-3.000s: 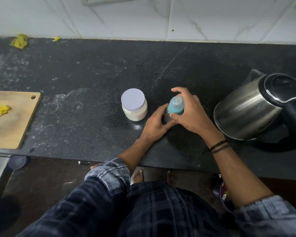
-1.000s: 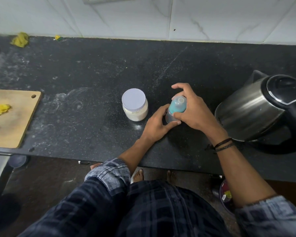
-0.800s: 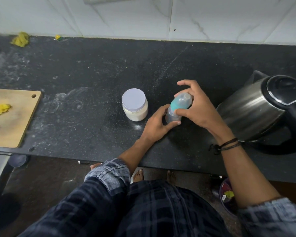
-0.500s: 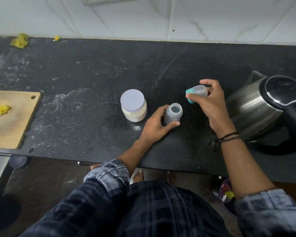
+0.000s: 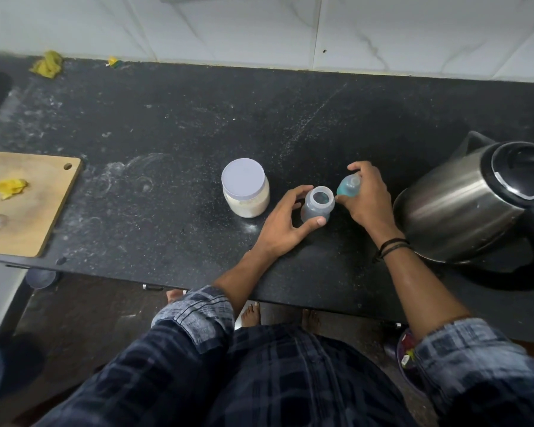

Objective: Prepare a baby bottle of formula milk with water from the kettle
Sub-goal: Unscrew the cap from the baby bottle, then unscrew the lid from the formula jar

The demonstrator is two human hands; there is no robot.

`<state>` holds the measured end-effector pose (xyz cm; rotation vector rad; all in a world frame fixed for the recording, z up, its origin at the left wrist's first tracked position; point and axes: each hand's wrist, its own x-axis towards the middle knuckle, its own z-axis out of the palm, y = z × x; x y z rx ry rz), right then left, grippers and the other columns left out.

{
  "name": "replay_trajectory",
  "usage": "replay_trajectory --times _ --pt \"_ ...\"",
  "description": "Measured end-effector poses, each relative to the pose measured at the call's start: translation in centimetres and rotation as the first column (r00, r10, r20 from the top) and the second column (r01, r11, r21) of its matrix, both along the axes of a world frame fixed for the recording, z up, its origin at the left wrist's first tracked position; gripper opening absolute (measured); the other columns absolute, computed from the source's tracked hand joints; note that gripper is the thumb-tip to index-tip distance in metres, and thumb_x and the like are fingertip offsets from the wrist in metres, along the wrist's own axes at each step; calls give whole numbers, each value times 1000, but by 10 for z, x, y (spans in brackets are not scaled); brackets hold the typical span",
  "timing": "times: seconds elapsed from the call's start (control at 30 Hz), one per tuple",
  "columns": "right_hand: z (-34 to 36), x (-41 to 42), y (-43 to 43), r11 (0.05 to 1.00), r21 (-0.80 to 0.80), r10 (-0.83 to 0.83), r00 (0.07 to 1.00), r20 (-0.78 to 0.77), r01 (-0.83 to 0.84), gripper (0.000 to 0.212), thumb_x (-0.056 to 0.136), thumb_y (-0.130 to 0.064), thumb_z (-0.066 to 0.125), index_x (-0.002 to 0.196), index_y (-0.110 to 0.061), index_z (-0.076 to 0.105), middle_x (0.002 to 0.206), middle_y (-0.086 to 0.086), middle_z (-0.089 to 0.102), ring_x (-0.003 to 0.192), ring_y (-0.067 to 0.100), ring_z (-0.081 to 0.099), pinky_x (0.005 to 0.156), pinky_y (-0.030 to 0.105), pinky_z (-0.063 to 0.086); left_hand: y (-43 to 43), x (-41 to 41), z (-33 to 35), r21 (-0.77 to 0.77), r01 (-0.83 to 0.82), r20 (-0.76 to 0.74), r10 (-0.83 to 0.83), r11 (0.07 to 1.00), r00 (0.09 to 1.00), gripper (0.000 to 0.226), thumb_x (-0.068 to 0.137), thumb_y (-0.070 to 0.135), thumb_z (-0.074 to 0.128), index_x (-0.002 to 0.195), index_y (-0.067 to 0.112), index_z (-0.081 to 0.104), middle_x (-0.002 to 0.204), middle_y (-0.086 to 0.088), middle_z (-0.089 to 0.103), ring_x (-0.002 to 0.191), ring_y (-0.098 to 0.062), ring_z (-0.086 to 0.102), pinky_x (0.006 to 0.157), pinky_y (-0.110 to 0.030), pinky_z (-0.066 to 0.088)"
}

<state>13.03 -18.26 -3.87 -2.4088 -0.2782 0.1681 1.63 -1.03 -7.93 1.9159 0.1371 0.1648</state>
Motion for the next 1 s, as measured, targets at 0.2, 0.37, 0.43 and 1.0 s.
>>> replay_trajectory --times 0.2,0.37,0.43,1.0 --pt "7 -2 -1 1000 -1 19 1000 -8 -19 80 72 -6 92 138 -17 50 134 10 49 119 27 57 95 40 48 1 -2 6 -8 -10 -1 10 1000 1000 62 90 67 69 143 50 43 146 17 54 136 -6 54 113 -44 48" --pt "27 -7 -5 1000 7 22 1000 -22 -22 86 72 2 88 143 -19 46 143 12 42 127 27 52 97 33 43 0 -4 7 -38 -4 -6 4 999 1000 71 90 66 70 148 35 44 149 12 52 139 -7 51 117 -40 44" --pt "38 -10 -6 999 10 31 1000 -1 -31 83 73 5 83 144 -19 47 143 11 42 129 28 51 95 32 43 0 -6 7 -47 -7 -9 7 999 1000 75 89 66 71 150 32 43 150 12 52 141 -6 49 119 -37 41" --pt "108 -56 58 953 197 169 943 285 -230 24 97 -21 69 121 -16 68 115 2 64 112 22 61 98 37 49 15 -96 23 132 -495 249 455 859 855 36 92 30 74 123 21 58 108 8 55 103 -8 53 91 -33 47"
